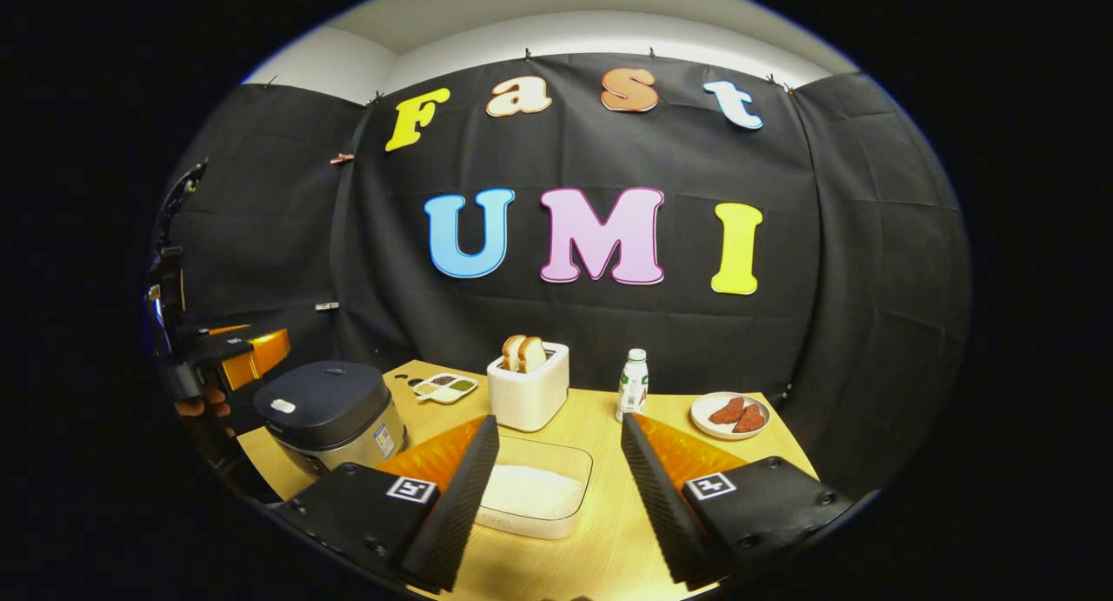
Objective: Close the left gripper, press the button to open the rice cooker; take a wooden spoon from the chopstick holder with the right hand, scoop a spoonful of rice and pour it into the rice cooker, then put the wooden spoon back into the chopstick holder.
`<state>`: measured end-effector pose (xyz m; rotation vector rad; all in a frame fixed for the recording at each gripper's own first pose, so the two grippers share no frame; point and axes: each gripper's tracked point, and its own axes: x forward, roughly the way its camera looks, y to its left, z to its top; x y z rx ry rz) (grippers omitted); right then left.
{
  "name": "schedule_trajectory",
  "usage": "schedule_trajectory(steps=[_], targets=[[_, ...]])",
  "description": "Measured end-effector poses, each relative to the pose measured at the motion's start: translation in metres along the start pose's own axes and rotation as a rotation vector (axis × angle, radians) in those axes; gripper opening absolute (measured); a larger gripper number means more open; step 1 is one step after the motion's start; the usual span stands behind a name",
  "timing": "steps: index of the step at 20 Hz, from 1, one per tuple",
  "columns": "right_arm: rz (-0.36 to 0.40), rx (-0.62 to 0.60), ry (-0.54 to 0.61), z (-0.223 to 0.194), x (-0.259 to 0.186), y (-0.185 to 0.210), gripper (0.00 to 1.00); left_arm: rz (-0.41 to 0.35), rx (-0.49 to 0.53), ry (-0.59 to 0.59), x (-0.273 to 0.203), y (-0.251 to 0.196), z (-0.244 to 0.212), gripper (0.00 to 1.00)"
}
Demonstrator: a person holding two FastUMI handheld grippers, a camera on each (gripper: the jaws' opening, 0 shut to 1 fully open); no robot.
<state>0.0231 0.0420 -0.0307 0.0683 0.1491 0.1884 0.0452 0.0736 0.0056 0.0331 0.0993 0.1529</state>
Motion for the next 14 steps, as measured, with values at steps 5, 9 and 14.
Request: schedule_trajectory(steps=[5,9,14], targets=[[0.002,0.003,-0.026,0.009,-0.002,-0.006,0.98,-0.024,-0.098,-0.015,-0.02,-0.026,0.012,0.95],[0.001,0.006,-0.038,0.013,-0.003,-0.011,0.98,-0.026,-0.05,-0.032,-0.029,-0.033,0.016,0.95],[0.016,-0.004,-0.048,0.017,-0.003,-0.008,0.98,-0.036,-0.047,-0.043,-0.035,-0.039,0.022,0.95]])
